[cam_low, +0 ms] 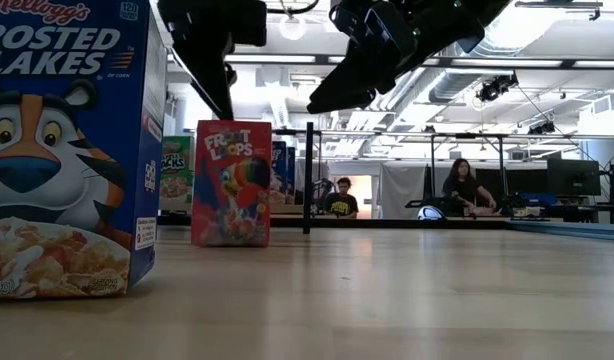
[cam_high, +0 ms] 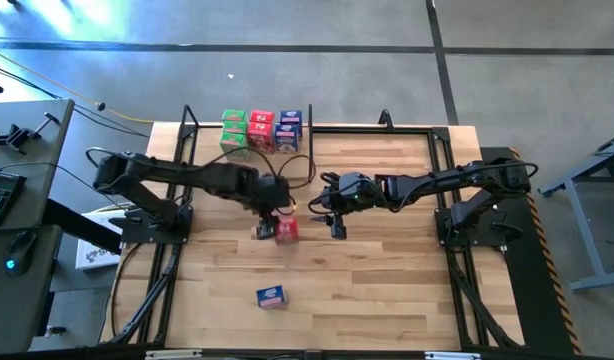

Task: Stack cereal on shelf
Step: Put the red cereal box on the shelf aligned with the red cereal box

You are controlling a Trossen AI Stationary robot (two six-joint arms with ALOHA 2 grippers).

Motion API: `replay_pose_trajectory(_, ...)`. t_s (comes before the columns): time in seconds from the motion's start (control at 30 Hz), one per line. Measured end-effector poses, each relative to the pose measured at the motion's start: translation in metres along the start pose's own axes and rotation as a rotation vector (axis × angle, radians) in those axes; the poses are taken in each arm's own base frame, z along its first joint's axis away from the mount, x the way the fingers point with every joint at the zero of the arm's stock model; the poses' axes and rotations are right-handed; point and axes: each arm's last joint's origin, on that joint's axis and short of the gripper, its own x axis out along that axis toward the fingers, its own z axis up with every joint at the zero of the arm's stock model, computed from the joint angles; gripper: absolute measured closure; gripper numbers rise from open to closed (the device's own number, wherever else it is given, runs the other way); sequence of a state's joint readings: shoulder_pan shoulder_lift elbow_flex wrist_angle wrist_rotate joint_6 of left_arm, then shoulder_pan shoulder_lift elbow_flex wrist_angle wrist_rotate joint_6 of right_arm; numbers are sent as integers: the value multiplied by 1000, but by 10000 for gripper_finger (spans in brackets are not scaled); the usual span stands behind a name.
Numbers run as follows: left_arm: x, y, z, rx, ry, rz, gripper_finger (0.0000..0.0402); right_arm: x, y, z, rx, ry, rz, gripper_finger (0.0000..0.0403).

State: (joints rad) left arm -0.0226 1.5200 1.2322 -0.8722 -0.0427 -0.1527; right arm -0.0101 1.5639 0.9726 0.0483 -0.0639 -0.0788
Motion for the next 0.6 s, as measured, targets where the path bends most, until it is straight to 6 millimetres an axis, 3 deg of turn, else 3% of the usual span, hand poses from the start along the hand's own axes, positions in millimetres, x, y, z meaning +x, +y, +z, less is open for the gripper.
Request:
replay_pose_trajectory(0.27,14,-11,1,-30,22,-70,157,0,0,0,0,0,0,201)
replay_pose_trajectory(0.6,5,-9,4,-50,22,-70,158,0,0,-1,0,5,0,201)
